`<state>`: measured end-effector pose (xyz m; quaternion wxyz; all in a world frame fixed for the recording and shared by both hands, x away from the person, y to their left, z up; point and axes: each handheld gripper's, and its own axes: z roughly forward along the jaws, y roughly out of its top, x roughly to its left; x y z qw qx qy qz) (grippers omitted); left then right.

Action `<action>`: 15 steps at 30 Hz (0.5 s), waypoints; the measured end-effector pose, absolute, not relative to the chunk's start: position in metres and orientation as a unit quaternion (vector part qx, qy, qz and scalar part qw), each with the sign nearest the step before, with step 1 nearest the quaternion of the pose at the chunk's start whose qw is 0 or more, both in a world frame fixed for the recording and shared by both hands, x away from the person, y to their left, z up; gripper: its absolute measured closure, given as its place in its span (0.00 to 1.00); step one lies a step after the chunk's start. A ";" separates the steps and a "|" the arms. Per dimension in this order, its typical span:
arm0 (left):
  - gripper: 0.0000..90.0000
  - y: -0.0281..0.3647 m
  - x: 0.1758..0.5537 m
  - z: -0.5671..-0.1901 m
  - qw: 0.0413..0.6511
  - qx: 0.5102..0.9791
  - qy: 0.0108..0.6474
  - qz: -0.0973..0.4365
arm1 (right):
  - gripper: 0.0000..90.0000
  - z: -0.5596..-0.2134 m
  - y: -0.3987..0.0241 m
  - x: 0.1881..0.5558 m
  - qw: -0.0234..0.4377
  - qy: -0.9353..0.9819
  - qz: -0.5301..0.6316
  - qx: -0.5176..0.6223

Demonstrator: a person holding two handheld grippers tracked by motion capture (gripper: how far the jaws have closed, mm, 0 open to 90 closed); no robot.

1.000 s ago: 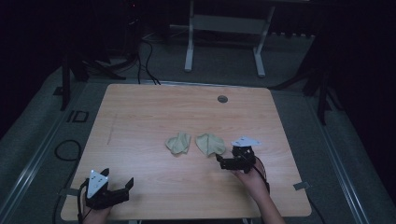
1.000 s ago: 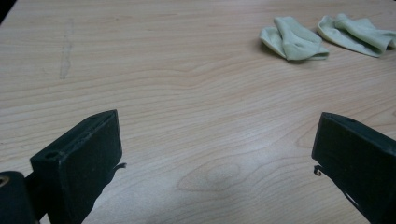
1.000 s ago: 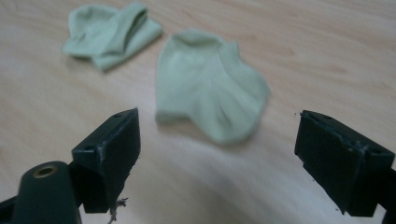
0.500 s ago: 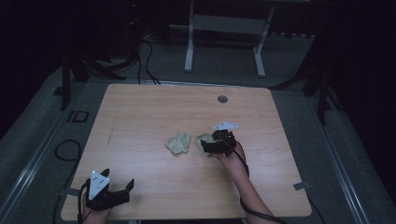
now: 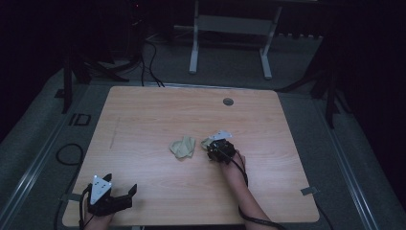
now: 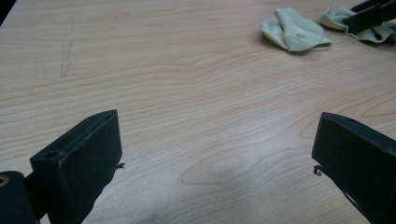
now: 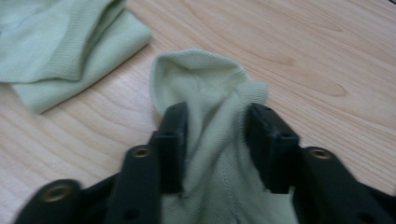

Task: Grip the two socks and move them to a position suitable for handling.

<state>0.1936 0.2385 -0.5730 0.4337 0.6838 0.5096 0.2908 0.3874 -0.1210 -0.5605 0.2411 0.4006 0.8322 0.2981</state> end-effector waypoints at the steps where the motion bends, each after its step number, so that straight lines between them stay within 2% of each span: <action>1: 0.02 0.238 0.194 -0.573 0.432 0.684 0.508 0.294 | 0.71 -0.560 -0.119 0.387 0.240 0.834 0.295 0.400; 4: 0.02 0.238 0.193 -0.572 0.433 0.685 0.508 0.293 | 0.84 -0.559 -0.117 0.386 0.250 0.839 0.283 0.392; 6: 0.02 0.238 0.194 -0.573 0.434 0.685 0.508 0.290 | 0.88 -0.559 -0.116 0.386 0.258 0.842 0.276 0.385; 9: 0.02 0.239 0.194 -0.573 0.434 0.685 0.509 0.290 | 0.90 -0.553 -0.119 0.389 0.234 0.847 0.281 0.385; 13: 0.02 0.240 0.194 -0.573 0.435 0.683 0.510 0.291 | 0.91 -0.543 -0.121 0.385 0.233 0.857 0.284 0.362; 15: 0.02 0.240 0.194 -0.572 0.436 0.682 0.510 0.291 | 0.91 -0.527 -0.124 0.375 0.220 0.863 0.308 0.334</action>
